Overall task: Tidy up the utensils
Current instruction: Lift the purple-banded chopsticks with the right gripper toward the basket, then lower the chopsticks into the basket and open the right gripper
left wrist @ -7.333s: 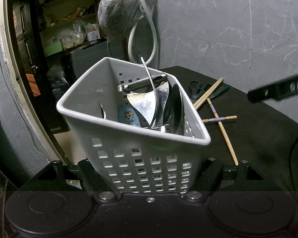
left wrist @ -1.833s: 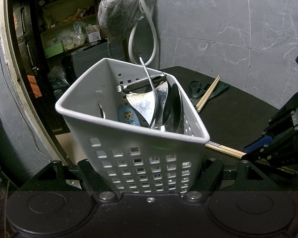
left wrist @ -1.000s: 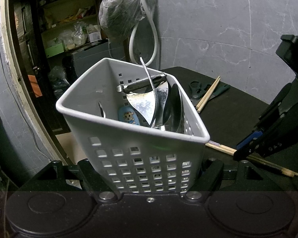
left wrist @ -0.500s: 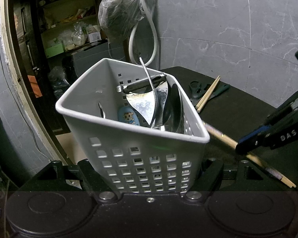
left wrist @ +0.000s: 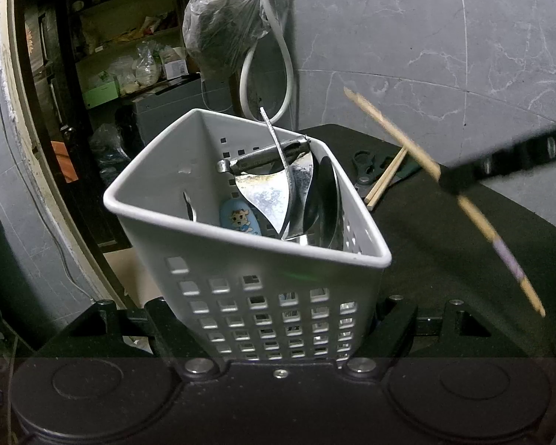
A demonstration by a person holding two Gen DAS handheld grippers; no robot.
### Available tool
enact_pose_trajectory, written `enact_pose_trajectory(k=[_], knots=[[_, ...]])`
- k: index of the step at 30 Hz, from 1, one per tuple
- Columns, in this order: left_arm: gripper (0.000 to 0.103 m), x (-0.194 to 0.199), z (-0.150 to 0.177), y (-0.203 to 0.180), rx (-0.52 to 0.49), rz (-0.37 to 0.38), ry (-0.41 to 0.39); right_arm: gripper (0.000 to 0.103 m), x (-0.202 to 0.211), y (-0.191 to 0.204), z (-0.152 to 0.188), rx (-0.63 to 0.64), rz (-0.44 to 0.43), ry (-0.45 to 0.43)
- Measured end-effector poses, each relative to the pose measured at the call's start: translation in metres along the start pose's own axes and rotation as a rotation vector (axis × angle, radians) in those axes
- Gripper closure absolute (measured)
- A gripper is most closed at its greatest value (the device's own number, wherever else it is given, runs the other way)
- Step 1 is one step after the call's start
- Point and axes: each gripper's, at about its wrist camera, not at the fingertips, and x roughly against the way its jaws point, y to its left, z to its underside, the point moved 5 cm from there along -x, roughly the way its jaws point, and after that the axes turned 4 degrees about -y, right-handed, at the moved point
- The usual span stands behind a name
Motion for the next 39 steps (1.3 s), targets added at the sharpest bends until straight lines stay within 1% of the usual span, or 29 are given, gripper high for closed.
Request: enact_pose_trajectory(k=[5, 8, 12, 16, 19, 23, 28, 34, 39], knots=[[0.024, 0.000, 0.000, 0.000, 0.000, 0.000, 0.000, 0.090, 0.008, 0.009, -0.030, 0.007, -0.019, -0.112], [0.024, 0.000, 0.000, 0.000, 0.000, 0.000, 0.000, 0.090, 0.016, 0.019, -0.055, -0.011, -0.061, -0.197], [0.024, 0.000, 0.000, 0.000, -0.001, 0.000, 0.000, 0.090, 0.018, 0.038, -0.093, -0.035, -0.161, -0.303], [0.024, 0.001, 0.000, 0.000, -0.003, 0.004, -0.001, 0.090, 0.006, 0.054, -0.120, -0.049, -0.269, -0.383], [0.024, 0.000, 0.000, -0.001, -0.004, 0.005, -0.001, 0.090, -0.008, 0.064, -0.130, -0.038, -0.301, -0.422], [0.024, 0.000, 0.001, -0.001, -0.007, 0.005, -0.004, 0.090, -0.035, 0.065, -0.124, -0.070, -0.321, -0.424], [0.024, 0.000, 0.002, -0.001, -0.009, 0.006, -0.008, 0.090, -0.061, 0.066, -0.110, -0.099, -0.333, -0.388], [0.024, -0.001, 0.003, -0.001, -0.011, 0.007, -0.009, 0.090, -0.076, 0.065, -0.087, -0.119, -0.336, -0.358], [0.024, -0.001, 0.003, -0.001, -0.013, 0.009, -0.011, 0.090, -0.079, 0.068, -0.070, -0.089, -0.327, -0.345]])
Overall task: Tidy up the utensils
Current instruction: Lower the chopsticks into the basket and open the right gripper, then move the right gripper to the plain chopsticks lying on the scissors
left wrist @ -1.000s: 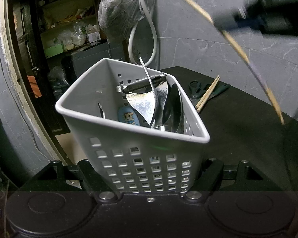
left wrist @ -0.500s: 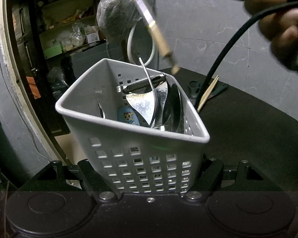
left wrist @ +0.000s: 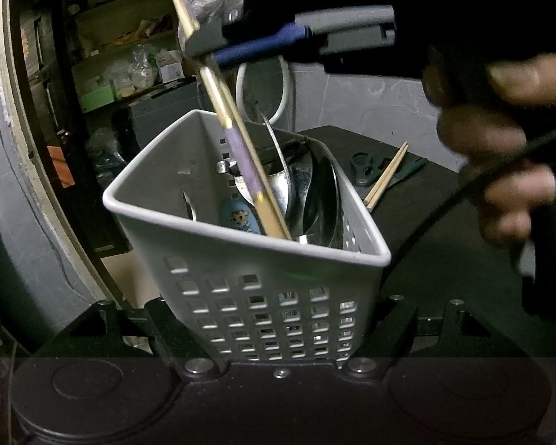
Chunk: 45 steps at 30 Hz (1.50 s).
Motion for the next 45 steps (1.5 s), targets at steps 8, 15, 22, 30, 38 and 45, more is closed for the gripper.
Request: enact_pose_trajectory(k=[8, 15, 22, 30, 38, 45], knots=[[0.024, 0.000, 0.004, 0.001, -0.004, 0.008, -0.004, 0.089, 0.009, 0.004, 0.016, 0.068, 0.024, 0.037], [0.024, 0.000, 0.005, 0.001, -0.007, 0.010, -0.003, 0.089, 0.016, 0.003, 0.023, 0.074, 0.035, 0.059], [0.024, 0.000, 0.005, 0.001, -0.008, 0.010, -0.004, 0.089, 0.020, 0.005, 0.029, 0.087, 0.038, 0.083], [0.024, 0.001, 0.005, 0.000, -0.008, 0.011, -0.004, 0.075, 0.029, 0.012, 0.025, 0.117, 0.038, 0.094], [0.024, 0.001, 0.005, 0.000, -0.007, 0.011, -0.005, 0.027, 0.058, 0.017, -0.004, 0.137, 0.076, 0.032], [0.024, 0.001, 0.003, 0.000, -0.001, 0.004, -0.001, 0.001, 0.085, -0.018, -0.014, 0.123, 0.281, 0.054]])
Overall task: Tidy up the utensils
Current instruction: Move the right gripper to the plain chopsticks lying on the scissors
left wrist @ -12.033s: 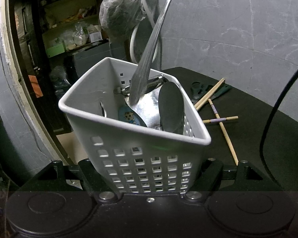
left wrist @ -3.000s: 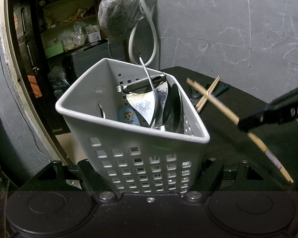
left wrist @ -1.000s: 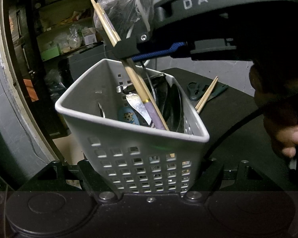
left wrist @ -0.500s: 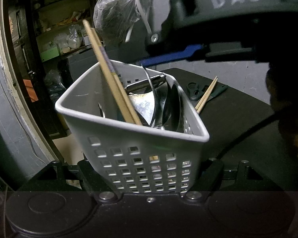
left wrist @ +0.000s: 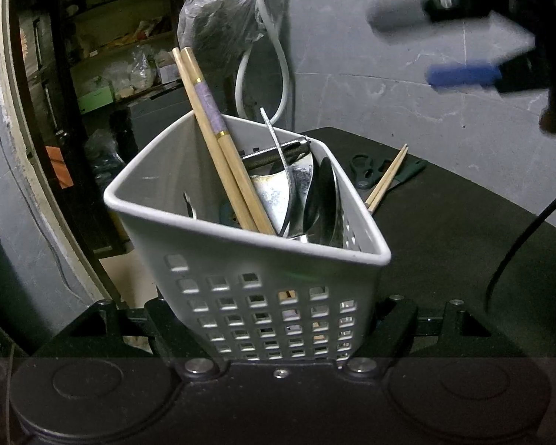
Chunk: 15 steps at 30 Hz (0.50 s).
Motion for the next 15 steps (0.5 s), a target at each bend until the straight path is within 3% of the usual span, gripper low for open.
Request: enact_pose_trajectory(k=[10, 15], knots=[[0.024, -0.001, -0.004, 0.000, 0.018, -0.016, 0.020, 0.000, -0.023, -0.090, 0.054, -0.236, 0.385, 0.224], [0.024, 0.000, -0.004, -0.002, 0.025, -0.027, 0.027, 0.000, -0.044, -0.119, 0.054, -0.236, 0.466, 0.212]])
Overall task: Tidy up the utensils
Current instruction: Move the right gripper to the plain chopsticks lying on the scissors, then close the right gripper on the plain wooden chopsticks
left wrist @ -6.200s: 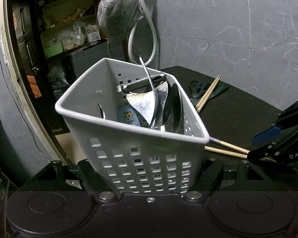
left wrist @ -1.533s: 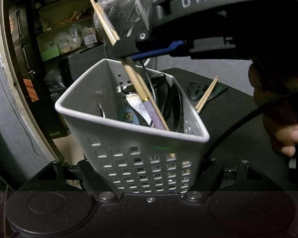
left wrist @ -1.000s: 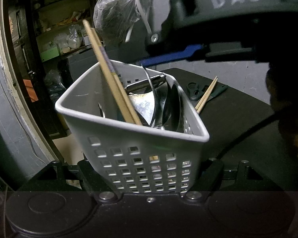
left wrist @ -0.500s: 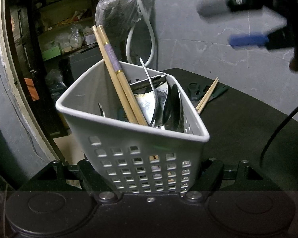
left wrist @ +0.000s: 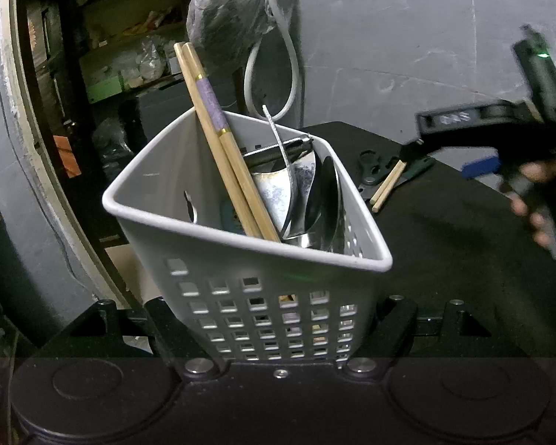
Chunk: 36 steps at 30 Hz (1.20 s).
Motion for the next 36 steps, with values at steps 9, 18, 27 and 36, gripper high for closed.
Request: enact_pose_trajectory(k=[9, 18, 27, 36], knots=[[0.024, -0.001, -0.002, -0.001, 0.011, -0.008, 0.011, 0.000, -0.065, -0.017, -0.035, 0.033, 0.046, -0.031], [0.024, -0.002, -0.002, -0.001, 0.014, -0.010, 0.015, 0.009, -0.105, -0.030, -0.048, 0.074, 0.074, -0.007], [0.024, -0.002, -0.001, -0.002, 0.012, -0.008, 0.014, 0.029, -0.119, -0.042, -0.047, 0.052, 0.134, -0.013], [0.024, -0.004, -0.001, -0.001, 0.011, -0.004, 0.014, 0.036, -0.112, -0.042, -0.039, 0.085, 0.176, -0.016]])
